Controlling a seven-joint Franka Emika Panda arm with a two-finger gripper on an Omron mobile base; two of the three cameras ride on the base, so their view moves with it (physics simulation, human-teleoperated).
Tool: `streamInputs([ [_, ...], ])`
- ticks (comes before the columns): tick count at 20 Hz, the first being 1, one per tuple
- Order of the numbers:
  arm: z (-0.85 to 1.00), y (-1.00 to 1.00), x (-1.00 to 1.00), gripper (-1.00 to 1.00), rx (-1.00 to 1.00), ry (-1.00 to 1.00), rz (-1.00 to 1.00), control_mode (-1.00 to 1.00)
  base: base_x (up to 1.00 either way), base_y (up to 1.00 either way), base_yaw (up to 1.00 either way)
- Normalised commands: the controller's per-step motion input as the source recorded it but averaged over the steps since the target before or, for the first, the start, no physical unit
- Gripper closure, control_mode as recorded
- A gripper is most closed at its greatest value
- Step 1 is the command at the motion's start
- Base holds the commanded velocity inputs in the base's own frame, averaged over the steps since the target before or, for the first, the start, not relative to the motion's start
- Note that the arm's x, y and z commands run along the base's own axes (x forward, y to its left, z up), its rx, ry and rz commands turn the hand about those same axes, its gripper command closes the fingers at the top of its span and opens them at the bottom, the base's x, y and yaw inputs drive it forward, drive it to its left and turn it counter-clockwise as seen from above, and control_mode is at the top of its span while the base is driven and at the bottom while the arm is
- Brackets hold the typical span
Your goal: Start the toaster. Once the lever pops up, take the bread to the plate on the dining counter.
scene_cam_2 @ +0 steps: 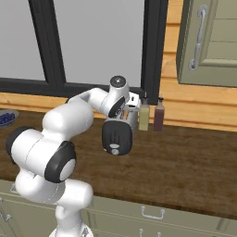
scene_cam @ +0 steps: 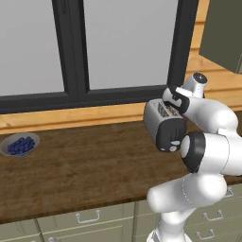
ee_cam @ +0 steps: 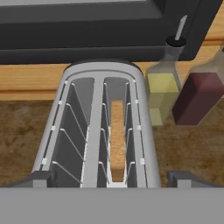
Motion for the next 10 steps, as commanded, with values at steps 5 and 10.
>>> streamInputs([
  [5,0.00,0.00,0.00,-1.00,0.00,0.00,0.00,-1.00,0.00,0.00,0.00],
  [10,0.00,0.00,0.00,-1.00,0.00,0.00,0.00,-1.00,0.00,0.00,0.00],
])
